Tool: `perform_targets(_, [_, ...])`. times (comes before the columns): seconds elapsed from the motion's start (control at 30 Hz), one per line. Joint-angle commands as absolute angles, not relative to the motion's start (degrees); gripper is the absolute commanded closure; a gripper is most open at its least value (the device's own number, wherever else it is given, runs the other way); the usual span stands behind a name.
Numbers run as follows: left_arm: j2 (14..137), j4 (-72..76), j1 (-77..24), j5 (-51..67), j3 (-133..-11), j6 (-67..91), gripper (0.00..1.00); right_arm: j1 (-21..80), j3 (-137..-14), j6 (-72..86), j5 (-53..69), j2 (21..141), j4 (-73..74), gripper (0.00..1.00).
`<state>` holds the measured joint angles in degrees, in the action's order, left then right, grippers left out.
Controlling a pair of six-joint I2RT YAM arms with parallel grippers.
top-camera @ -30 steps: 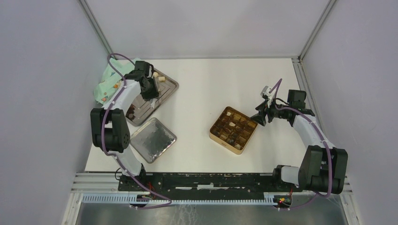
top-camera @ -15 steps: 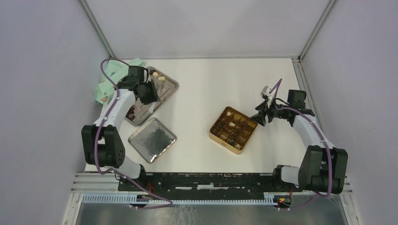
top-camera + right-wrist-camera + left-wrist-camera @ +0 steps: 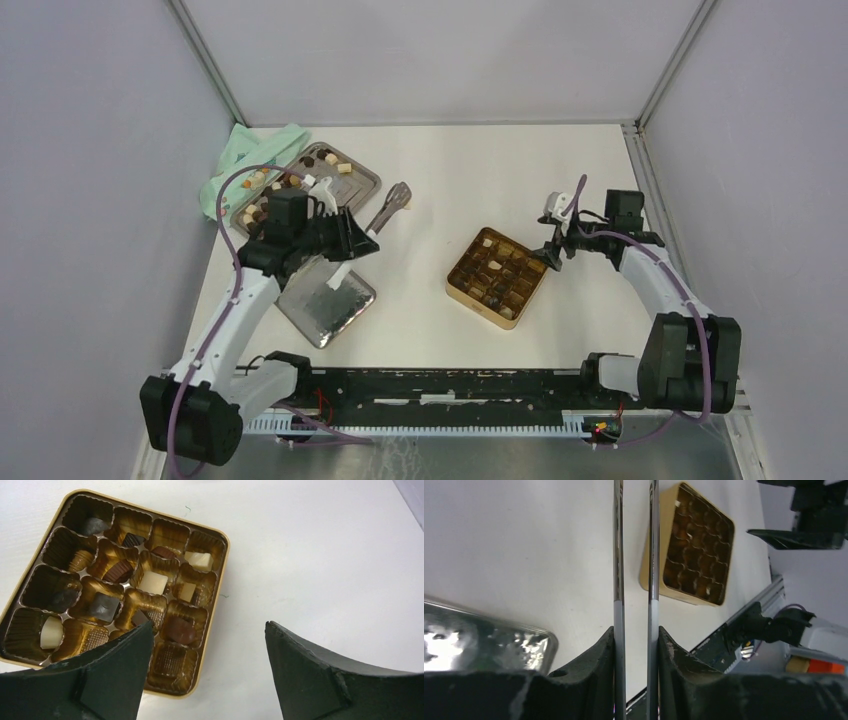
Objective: Pack the chocolate
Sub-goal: Pick up the fake chocolate from the plate, then place the fake chocolate in the packing box.
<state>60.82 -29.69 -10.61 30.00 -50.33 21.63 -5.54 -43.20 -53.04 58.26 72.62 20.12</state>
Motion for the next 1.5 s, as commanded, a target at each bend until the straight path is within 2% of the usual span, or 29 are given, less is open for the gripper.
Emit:
perform_targets(0.0, [52.84, -21.7, -13.25, 37.21, -46.68, 27.31, 0.98, -1.15, -46.98, -58.32, 54.21, 75.81, 20.27, 0.14])
perform_targets(0.27, [47.64, -19.02, -16.68, 37.95, -44.95, 29.9, 0.98, 5.87, -57.26, -48.99, 44.93, 86.05, 22.8, 0.31])
perform_targets(0.47, [46.78, -16.64, -17.54, 38.93, -43.71, 31.17, 0.98, 9.16, -63.81, -44.66, 37.7, 92.96, 26.97, 0.35])
perform_targets(0.77, [46.56, -15.72, -19.21, 39.1, -41.72, 31.64, 0.98, 12.51, -63.51, -43.78, 32.87, 96.37, 27.53, 0.42])
perform_targets(1.03, [46.54, -14.7, -20.57, 38.58, -40.9, 32.09, 0.98, 14.39, -63.29, -43.15, 29.05, 98.22, 26.39, 0.67])
perform_targets(1.23, [46.69, -13.17, -22.14, 38.54, -40.63, 32.25, 0.98, 14.5, -60.81, -42.38, 29.36, 96.14, 23.77, 0.95])
perform_targets(1.3, [46.97, -12.56, -23.12, 38.49, -40.61, 32.34, 0.98, 14.5, -59.72, -41.94, 29.38, 95.21, 22.72, 1.0])
perform_targets(1.47, [47.13, -11.46, -26.0, 37.56, -40.5, 31.76, 0.98, 13.75, -56.06, -38.98, 29.43, 88.67, 17.26, 1.0])
